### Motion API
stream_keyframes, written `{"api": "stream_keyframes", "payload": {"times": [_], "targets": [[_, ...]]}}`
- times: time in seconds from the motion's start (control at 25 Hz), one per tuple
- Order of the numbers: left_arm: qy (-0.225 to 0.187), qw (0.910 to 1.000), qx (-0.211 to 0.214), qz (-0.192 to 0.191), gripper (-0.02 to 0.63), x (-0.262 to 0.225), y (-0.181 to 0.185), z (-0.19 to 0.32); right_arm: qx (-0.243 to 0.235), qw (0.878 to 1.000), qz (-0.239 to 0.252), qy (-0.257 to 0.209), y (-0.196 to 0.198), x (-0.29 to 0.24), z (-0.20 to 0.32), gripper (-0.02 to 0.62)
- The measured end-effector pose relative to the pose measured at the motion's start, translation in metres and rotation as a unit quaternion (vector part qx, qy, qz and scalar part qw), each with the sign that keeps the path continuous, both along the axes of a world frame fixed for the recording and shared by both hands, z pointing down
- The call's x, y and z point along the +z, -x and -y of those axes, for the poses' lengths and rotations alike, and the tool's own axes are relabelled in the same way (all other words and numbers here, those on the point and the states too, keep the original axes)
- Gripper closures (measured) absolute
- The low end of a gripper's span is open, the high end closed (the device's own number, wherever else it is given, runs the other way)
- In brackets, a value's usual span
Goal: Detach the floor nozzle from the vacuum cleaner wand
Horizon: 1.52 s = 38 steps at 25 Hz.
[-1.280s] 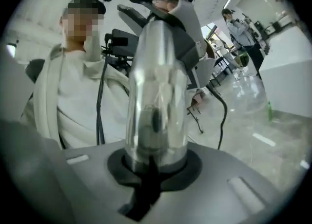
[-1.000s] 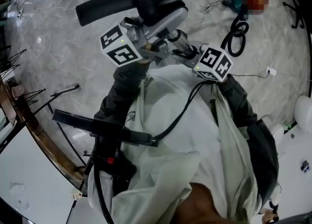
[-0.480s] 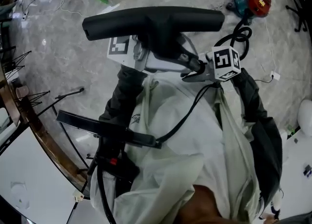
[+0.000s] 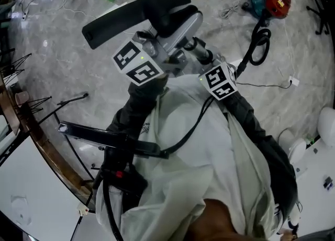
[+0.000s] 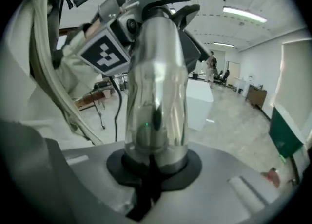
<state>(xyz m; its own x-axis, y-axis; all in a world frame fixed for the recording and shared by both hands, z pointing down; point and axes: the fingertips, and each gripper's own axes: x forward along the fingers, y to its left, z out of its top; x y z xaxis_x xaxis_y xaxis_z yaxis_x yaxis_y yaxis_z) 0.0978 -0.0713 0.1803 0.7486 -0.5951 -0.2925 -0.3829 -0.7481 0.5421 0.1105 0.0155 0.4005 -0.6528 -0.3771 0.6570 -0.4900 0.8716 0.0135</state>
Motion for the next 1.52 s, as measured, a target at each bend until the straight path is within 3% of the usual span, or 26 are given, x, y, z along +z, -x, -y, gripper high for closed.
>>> {"api": "stream_keyframes", "payload": {"times": [0.04,0.08,0.12,0.2,0.24,0.28,0.32,0.36,0.48,0.52,0.6,0.72,0.8,0.84,0.92,0.96,1.04,1.08,1.12,1.2,1.28,1.32,1.4,1.44,1.52], "targets": [[-0.039,0.9981,0.043,-0.02,0.535,-0.008,-0.002,-0.011,-0.032,0.999,0.015,0.01,0.004,-0.002,-0.007,0.555],[-0.094,0.989,0.105,-0.045,0.535,-0.017,-0.004,-0.03,-0.082,0.996,0.038,0.029,0.009,-0.004,-0.018,0.555],[-0.151,0.971,0.173,-0.067,0.535,-0.023,-0.004,-0.052,-0.143,0.986,0.062,0.057,0.012,-0.008,-0.034,0.555],[-0.231,0.927,0.282,-0.087,0.535,-0.013,0.002,-0.092,-0.261,0.952,0.107,0.122,0.014,-0.018,-0.068,0.554],[-0.252,0.9112,0.312,-0.093,0.535,-0.008,0.005,-0.102,-0.299,0.934,0.123,0.151,0.014,-0.024,-0.079,0.554],[-0.26,0.9039,0.324,-0.102,0.535,-0.008,0.007,-0.105,-0.317,0.923,0.134,0.171,0.013,-0.028,-0.085,0.554],[-0.254,0.9068,0.317,-0.113,0.534,-0.016,0.006,-0.099,-0.315,0.921,0.141,0.183,0.013,-0.03,-0.085,0.554],[-0.231,0.9197,0.293,-0.123,0.535,-0.026,0.002,-0.087,-0.295,0.926,0.141,0.187,0.012,-0.028,-0.079,0.555],[-0.104,0.977,0.156,-0.101,0.535,-0.024,-0.004,-0.029,-0.175,0.967,0.101,0.156,0.008,-0.013,-0.047,0.557],[-0.063,0.9882,0.114,-0.082,0.535,-0.016,-0.003,-0.015,-0.13,0.979,0.08,0.135,0.007,-0.008,-0.037,0.557],[-0.004,0.9981,0.044,-0.042,0.535,-0.002,0.002,0.001,-0.055,0.994,0.038,0.09,0.005,-0.001,-0.023,0.557],[0.045,0.9985,-0.031,0.001,0.535,0.011,0.014,0.011,-0.006,0.999,0.003,0.044,0.005,0.004,-0.01,0.557],[0.042,0.9983,-0.038,0.009,0.535,0.011,0.016,0.012,-0.022,0.999,0.008,0.043,0.009,0.005,-0.009,0.557],[0.025,0.9995,-0.02,0.004,0.535,0.008,0.014,0.008,-0.046,0.997,0.021,0.054,0.012,0.004,-0.013,0.557],[-0.041,0.9972,0.058,-0.024,0.534,-0.005,0.005,-0.011,-0.126,0.986,0.063,0.094,0.014,0.0,-0.029,0.557],[-0.085,0.9896,0.107,-0.045,0.534,-0.014,0.0,-0.025,-0.173,0.974,0.083,0.117,0.014,-0.003,-0.04,0.557],[-0.16,0.9651,0.188,-0.086,0.534,-0.027,-0.005,-0.052,-0.255,0.948,0.11,0.155,0.01,-0.007,-0.059,0.555],[-0.18,0.9554,0.21,-0.102,0.534,-0.03,-0.005,-0.059,-0.276,0.939,0.115,0.168,0.008,-0.009,-0.064,0.555],[-0.184,0.9526,0.215,-0.113,0.534,-0.031,-0.003,-0.059,-0.278,0.938,0.115,0.174,0.007,-0.01,-0.065,0.555],[-0.145,0.967,0.174,-0.117,0.535,-0.026,0.002,-0.041,-0.229,0.954,0.102,0.162,0.007,-0.008,-0.051,0.555],[-0.068,0.9892,0.097,-0.087,0.535,-0.012,0.006,-0.013,-0.142,0.979,0.073,0.125,0.008,-0.001,-0.032,0.557],[-0.029,0.9959,0.059,-0.062,0.535,-0.004,0.007,-0.002,-0.1,0.988,0.054,0.104,0.007,0.002,-0.025,0.557],[0.019,0.9995,0.005,-0.023,0.535,0.007,0.011,0.008,-0.045,0.996,0.025,0.071,0.006,0.007,-0.017,0.557],[0.026,0.9994,0.003,-0.021,0.535,0.008,0.012,0.007,-0.041,0.997,0.021,0.063,0.006,0.008,-0.017,0.557],[-0.001,0.9963,0.065,-0.056,0.534,0.001,0.01,-0.007,-0.077,0.994,0.034,0.066,0.008,0.006,-0.024,0.557]]}}
